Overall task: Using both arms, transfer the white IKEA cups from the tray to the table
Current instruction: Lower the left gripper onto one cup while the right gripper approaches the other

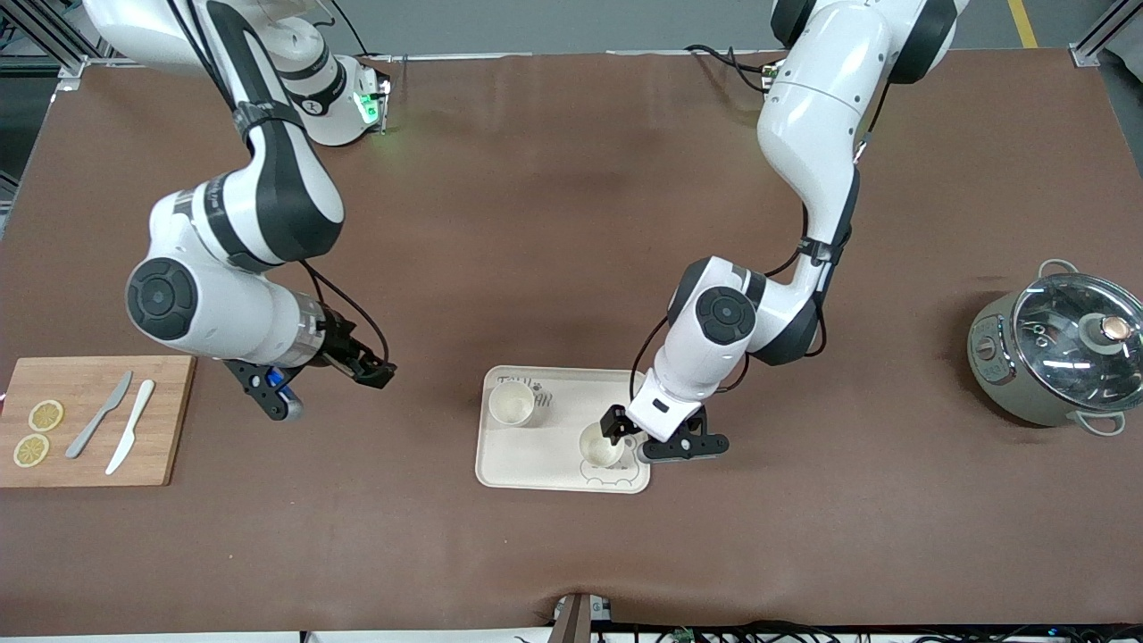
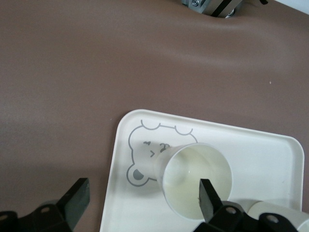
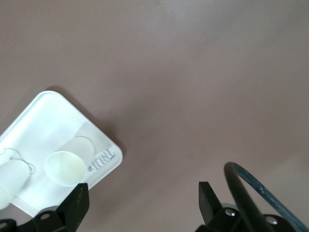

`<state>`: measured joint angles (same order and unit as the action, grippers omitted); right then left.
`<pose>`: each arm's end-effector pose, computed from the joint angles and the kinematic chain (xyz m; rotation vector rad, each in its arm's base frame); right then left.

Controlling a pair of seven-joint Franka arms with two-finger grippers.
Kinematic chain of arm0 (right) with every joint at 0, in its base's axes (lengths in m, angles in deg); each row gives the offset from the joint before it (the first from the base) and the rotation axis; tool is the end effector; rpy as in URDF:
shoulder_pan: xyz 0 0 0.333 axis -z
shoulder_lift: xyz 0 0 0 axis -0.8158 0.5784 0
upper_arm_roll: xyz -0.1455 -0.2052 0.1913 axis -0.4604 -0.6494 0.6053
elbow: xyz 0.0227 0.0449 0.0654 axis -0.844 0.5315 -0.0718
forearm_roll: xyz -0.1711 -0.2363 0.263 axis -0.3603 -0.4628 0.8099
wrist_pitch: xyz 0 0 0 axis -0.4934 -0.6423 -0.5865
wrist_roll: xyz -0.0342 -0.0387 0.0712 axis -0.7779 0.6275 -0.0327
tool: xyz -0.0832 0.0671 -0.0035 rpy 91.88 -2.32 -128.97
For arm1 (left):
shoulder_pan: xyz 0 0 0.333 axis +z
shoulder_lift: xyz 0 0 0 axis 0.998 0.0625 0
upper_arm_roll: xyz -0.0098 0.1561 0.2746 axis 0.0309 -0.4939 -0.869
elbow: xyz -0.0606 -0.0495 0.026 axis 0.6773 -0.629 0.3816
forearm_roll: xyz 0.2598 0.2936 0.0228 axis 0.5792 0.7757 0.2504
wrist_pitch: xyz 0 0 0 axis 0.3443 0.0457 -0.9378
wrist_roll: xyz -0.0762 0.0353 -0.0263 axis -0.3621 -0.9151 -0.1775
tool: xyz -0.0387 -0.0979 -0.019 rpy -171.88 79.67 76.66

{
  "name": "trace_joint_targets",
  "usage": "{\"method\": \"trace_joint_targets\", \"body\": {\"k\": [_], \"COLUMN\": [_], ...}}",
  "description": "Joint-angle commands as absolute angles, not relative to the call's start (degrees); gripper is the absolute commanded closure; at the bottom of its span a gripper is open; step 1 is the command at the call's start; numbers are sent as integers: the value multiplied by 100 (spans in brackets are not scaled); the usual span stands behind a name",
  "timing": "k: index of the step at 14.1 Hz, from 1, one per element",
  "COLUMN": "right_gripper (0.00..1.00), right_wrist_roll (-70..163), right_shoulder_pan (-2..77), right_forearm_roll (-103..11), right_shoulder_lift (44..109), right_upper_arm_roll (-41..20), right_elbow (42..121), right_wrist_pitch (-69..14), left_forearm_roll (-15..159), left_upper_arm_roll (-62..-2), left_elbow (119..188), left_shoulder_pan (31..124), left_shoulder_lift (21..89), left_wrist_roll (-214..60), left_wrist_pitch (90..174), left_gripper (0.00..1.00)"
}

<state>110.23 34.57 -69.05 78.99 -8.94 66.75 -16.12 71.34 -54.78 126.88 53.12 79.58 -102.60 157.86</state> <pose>0.6450 0.2172 0.4136 -2.7812 1.1811 0.3138 0.6764 -0.3934 0.2678 2.8683 0.1848 0.3857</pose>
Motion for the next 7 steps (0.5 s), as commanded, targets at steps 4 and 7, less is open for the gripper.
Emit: {"method": "trace_joint_targets", "body": {"k": [4,7], "right_gripper": [0,0], "right_wrist_roll": [11879,12433], "right_shoulder_pan": [3059,2839], "right_forearm_roll": [-6815,-6815], "right_shoulder_lift": [8403,8570], "right_upper_arm_roll": [-922,-922], "right_elbow": [6490,6490], "right_wrist_pitch": [-2361,-2898], "left_forearm_roll": [7028,7028], "left_upper_arm_roll": [-5520,-5528], "left_elbow": [12580,12580], "left_shoulder_pan": [5214,5205], "left_shoulder_lift": [8239,8283], "left_wrist_roll": [-10295,-10295], "left_wrist_pitch": [16262,16385], "left_gripper": [0,0]}}
